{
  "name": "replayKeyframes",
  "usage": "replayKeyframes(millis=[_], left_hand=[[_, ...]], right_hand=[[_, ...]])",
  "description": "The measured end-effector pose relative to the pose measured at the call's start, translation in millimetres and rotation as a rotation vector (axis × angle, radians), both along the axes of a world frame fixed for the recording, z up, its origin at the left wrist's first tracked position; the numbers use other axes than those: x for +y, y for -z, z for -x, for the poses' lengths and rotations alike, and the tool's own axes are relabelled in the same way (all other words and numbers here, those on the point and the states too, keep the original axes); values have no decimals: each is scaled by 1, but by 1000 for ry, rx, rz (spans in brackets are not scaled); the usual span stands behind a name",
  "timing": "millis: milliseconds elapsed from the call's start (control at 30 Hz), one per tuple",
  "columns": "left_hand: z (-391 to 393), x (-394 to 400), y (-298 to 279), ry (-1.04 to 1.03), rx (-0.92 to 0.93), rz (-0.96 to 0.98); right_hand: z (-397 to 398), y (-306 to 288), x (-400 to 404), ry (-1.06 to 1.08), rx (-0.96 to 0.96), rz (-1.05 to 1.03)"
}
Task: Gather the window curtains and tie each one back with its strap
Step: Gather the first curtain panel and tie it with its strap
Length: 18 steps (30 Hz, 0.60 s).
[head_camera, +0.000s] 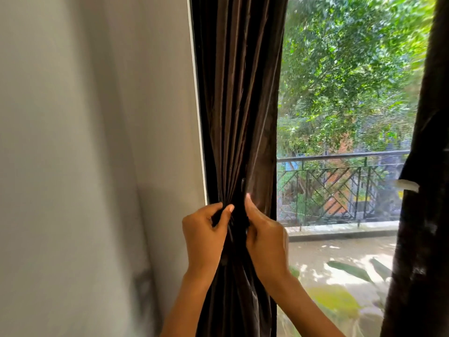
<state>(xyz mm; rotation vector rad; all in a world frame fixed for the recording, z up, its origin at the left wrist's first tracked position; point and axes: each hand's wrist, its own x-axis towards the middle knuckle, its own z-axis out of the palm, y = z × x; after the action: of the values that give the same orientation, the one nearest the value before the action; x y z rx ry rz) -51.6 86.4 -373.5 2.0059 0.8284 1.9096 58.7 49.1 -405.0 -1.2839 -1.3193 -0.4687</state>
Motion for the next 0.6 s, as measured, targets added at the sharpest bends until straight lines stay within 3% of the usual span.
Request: replayKeyframes(millis=[100,267,400,533,600], left_hand=[[1,-7,0,56,-1,-18],[3,-7,0,142,-18,18],[4,2,-6,30,-21,14],[5,7,-7,-30,-22,-2],[6,6,-6,-21,-30,-1]], right_hand=[[8,-6,-6,-119,-56,82],[6,-4,-7,-288,8,262],[2,-5,-11,-498,113,262],[-16,-8,-1,-394,461,113],[-27,-15,6,-444,634,131]])
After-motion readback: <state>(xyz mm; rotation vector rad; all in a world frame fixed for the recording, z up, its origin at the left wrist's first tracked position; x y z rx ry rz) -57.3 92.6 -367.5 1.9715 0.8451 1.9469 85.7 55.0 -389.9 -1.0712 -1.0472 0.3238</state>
